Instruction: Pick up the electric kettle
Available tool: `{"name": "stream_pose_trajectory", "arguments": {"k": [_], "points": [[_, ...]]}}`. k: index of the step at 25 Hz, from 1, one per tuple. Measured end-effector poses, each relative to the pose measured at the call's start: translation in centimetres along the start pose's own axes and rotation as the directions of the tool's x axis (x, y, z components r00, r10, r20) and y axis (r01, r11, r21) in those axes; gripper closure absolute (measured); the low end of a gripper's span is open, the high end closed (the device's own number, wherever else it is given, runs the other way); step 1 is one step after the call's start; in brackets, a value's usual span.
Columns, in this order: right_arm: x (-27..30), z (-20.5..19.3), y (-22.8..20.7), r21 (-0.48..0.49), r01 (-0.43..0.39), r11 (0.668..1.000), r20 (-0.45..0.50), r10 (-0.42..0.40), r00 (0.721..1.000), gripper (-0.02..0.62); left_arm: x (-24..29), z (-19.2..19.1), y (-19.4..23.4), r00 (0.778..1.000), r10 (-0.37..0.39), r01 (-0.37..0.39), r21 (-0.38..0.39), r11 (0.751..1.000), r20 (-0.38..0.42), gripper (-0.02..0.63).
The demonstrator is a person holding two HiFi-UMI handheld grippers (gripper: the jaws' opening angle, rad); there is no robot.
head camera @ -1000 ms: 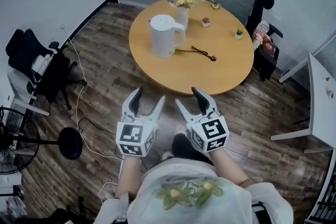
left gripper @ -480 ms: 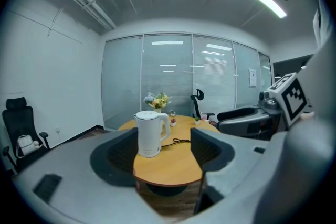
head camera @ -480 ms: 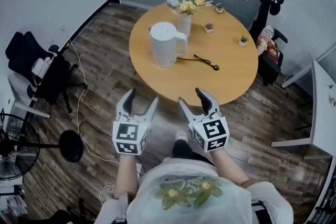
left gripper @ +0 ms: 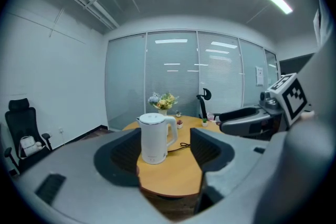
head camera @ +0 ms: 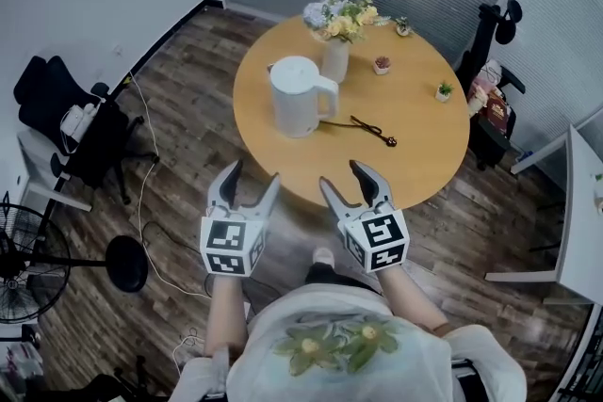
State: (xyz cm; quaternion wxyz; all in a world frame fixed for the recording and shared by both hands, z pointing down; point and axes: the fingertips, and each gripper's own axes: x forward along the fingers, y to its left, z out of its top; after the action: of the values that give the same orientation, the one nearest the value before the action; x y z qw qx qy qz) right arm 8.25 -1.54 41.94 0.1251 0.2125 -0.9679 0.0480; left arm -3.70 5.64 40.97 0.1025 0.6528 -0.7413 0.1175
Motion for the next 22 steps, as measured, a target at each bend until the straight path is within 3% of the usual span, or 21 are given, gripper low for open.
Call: {"name": "stream_pose_trajectory", "arguments": {"k": [7,22], "points": [[2.2,-0.1,-2.6,-0.018,-0.046,0.999,-0.009,0.046,0.999,0.339,3.4,1.5,0.7,0.997,0.066,-0.066,-0.011,0.998,0.039,0.316],[5.1,-1.9,-6.9,0.009,-0.034,0.999,-0.062,0.035,0.997,0.339,7.9,0.0,3.6,0.987,0.133,-0.134,-0.008,0.991,-0.091,0.316]]}}
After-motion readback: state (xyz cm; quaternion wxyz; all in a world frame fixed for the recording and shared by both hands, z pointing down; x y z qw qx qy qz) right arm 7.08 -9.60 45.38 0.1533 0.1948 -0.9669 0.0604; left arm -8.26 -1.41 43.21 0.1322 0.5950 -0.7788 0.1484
